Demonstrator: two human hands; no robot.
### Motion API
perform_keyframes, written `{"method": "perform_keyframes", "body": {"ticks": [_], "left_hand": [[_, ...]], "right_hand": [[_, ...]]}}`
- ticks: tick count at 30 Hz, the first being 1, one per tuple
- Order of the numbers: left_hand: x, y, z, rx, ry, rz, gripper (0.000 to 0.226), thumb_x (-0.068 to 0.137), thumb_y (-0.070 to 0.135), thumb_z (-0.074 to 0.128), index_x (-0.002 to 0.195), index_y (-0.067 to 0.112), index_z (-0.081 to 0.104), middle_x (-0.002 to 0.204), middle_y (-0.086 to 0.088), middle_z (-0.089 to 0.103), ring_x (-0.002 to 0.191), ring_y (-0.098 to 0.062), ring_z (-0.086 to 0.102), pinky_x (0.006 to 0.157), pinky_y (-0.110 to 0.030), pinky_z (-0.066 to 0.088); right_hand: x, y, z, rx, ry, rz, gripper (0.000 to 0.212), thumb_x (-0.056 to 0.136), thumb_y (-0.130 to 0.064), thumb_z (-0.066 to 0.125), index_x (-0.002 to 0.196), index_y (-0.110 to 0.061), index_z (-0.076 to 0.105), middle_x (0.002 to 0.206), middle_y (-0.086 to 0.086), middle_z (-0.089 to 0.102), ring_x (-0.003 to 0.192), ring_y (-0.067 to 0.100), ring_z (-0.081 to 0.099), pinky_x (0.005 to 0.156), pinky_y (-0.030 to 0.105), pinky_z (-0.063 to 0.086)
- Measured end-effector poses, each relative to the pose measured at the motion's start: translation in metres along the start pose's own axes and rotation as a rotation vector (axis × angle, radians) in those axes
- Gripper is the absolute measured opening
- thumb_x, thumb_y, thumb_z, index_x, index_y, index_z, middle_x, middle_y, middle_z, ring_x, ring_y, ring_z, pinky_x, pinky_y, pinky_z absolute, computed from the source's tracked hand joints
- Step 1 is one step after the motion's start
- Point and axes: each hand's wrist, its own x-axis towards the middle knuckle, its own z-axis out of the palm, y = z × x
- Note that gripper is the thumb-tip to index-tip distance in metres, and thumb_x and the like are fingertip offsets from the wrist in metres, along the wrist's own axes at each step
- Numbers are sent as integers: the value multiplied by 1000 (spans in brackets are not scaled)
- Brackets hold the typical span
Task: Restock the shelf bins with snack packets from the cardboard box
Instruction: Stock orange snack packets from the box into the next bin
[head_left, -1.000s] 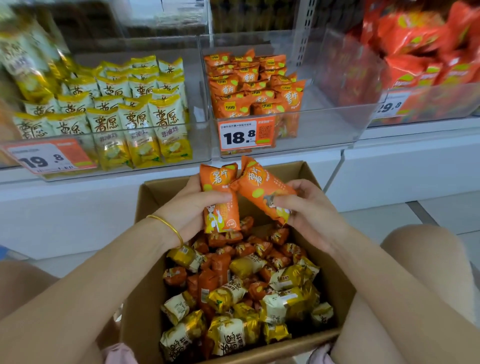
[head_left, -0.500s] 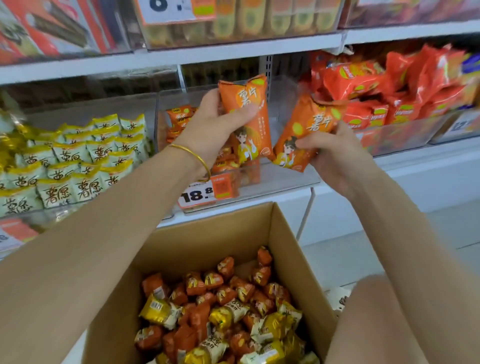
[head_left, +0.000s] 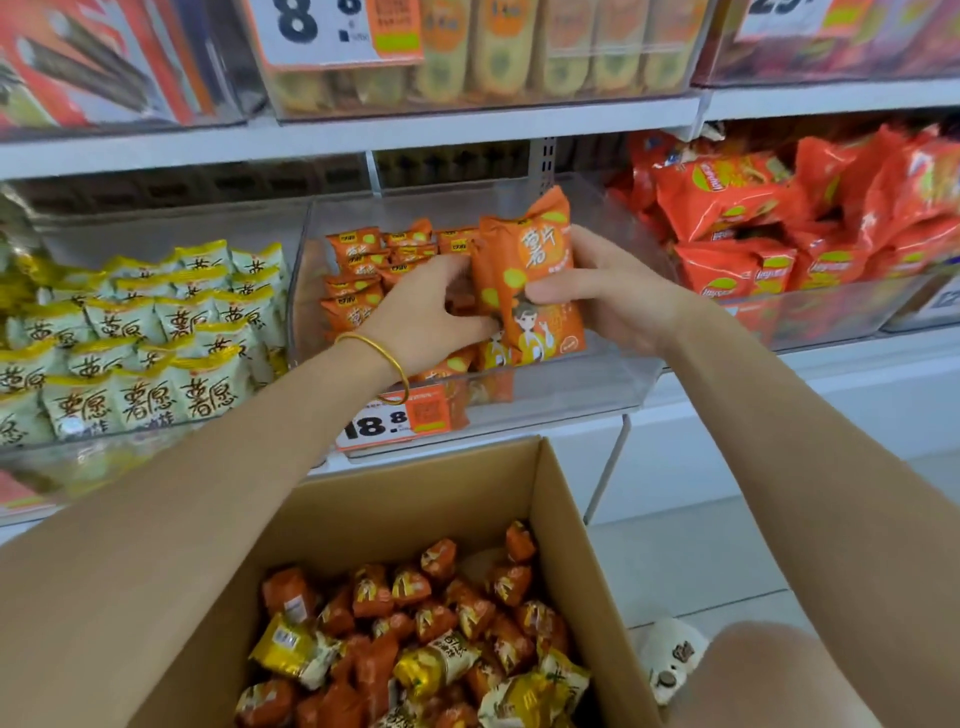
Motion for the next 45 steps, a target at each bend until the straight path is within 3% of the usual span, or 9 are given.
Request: {"method": "perform_keyframes", "body": {"ticks": [5, 10, 17, 23, 27, 30, 38, 41, 45], "left_hand": [[-10, -16, 0, 462, -73, 41, 25, 81, 22, 70, 102, 10, 71, 103, -13, 63, 100, -32, 55, 87, -40, 44], [-17, -19, -5, 409, -65, -1, 21, 85, 21, 67, 103, 10, 70, 95, -3, 52, 91, -21, 54, 82, -34, 46], [-20, -22, -4, 325, -25, -13, 32, 85, 19, 67, 115, 9, 61, 103, -4, 55, 96, -19, 56, 80, -24, 43], [-11, -8, 3, 203, 7, 62, 46, 91, 14, 57, 136, 14, 48, 130, -10, 54, 121, -22, 47, 104, -37, 37], [-2, -2, 5, 228, -51, 49, 35, 92, 20, 58, 126, 13, 57, 126, -5, 56, 119, -17, 47, 95, -17, 33], [-1, -5, 4, 201, -67, 9, 40, 89, 28, 63, 127, 18, 56, 130, 2, 52, 119, -11, 46, 87, -11, 30], [-15, -12, 13, 303, -6, 114, 36, 82, 24, 71, 116, 14, 64, 115, -2, 57, 110, -20, 52, 94, -26, 39], [-20, -16, 20, 377, -2, 173, 35, 86, 33, 64, 117, 17, 64, 116, 0, 58, 110, -25, 53, 93, -44, 45], [-19, -18, 18, 421, 1, 175, 30, 92, 35, 54, 116, 19, 65, 114, 1, 60, 108, -24, 54, 87, -45, 47]], "right_hand": [[-1, 23, 0, -25, -51, 52, 75, 60, -23, 81, 128, -12, 50, 122, 10, 64, 113, 29, 62, 98, 50, 48], [-7, 20, -4, -167, -130, 60, 48, 68, -20, 74, 114, -21, 59, 111, -4, 70, 106, 15, 65, 87, 28, 50], [4, 16, 0, -262, -235, 172, 63, 68, -21, 75, 128, -17, 53, 123, -1, 66, 112, 17, 63, 97, 37, 49], [2, 15, 1, -210, -221, 183, 60, 68, -15, 71, 125, -21, 52, 116, -1, 67, 106, 16, 65, 87, 31, 53], [-3, 18, -15, 164, 81, 144, 50, 66, -17, 69, 114, -10, 58, 99, 7, 69, 104, 29, 65, 82, 41, 57], [-2, 21, -24, 329, 260, 237, 54, 78, -24, 64, 127, -6, 54, 110, 13, 67, 109, 36, 64, 90, 50, 53], [15, 27, -11, 382, 173, 282, 52, 79, -38, 60, 124, -13, 57, 126, 14, 64, 117, 36, 59, 101, 58, 43], [17, 28, -12, 380, 134, 267, 43, 78, -35, 59, 115, -13, 60, 126, 17, 63, 119, 38, 57, 98, 53, 47], [19, 29, -12, 426, 109, 247, 53, 74, -35, 58, 121, -12, 55, 126, 16, 63, 120, 38, 56, 95, 52, 48]]}}
